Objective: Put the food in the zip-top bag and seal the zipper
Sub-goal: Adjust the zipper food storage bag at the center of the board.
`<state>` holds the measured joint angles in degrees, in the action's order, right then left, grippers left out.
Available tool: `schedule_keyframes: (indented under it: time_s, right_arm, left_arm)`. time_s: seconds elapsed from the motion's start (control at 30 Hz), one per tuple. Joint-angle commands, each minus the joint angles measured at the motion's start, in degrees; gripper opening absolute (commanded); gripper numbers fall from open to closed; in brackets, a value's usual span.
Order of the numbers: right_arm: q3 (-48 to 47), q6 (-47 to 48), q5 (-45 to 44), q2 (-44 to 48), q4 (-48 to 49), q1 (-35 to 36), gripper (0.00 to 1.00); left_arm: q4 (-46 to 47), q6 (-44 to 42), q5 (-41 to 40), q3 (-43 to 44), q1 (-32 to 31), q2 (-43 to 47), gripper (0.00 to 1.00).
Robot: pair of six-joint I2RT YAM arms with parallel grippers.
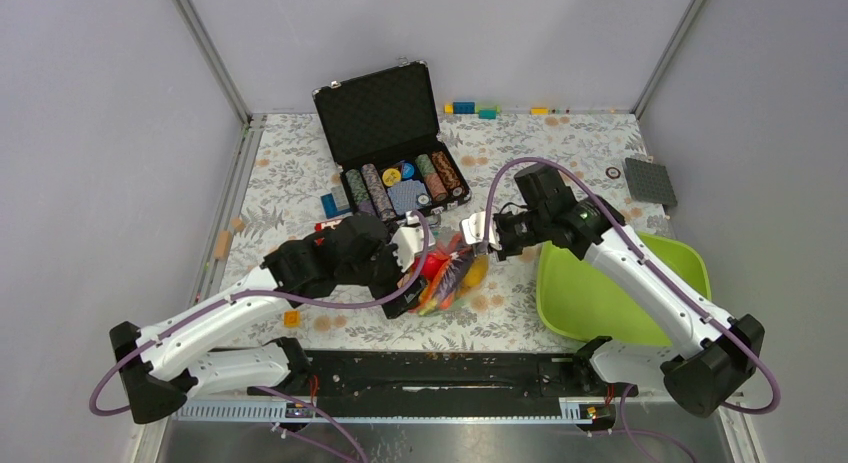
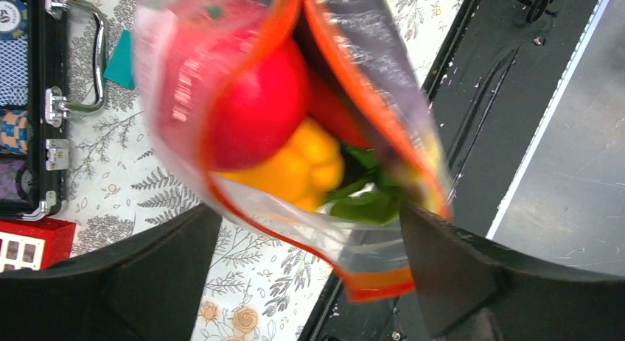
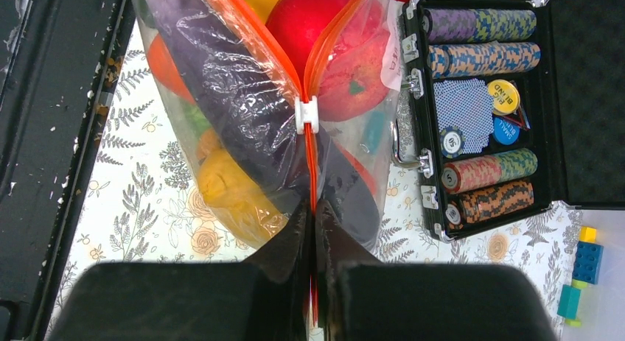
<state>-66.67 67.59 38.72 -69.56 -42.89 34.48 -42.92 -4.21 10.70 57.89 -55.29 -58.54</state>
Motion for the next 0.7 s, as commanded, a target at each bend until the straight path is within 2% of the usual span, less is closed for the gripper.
schedule_keyframes:
  time_s: [0.0,0.17,0.37,0.5,0.6,0.67]
  right_arm:
    - [-0.21,-1.43,3.75,3.92,0.67,-0.01,0.0]
    - [-0.83,-8.86,5.95,6.49,2.78,0.06,0.0]
    - [1.58,-29.92,6.79,5.84,13.64,-0.03,0.0]
    - [2.23,-49.16,7.56,4.73,19.95,0.05,0.0]
    - [4.21,-57.45,8.36,4.82,23.19,0.0,0.0]
    - [6.73,-60.93,7.36,5.84,26.7,0.04,0.0]
  left_arm:
    - [3.06,2.59,0.14,2.58,0.02,2.91,0.99]
    - [7.63,3.98,-2.92,0.91,0.09,8.12,0.99]
    - [19.7,2.67,-7.79,0.28,0.09,11.42,0.99]
    - [24.6,-0.32,-3.05,1.34,0.08,7.27,0.99]
    - [24.35,-2.36,0.3,3.92,0.05,1.39,0.97]
    - [22.75,-3.49,2.87,6.31,0.09,-2.4,0.91]
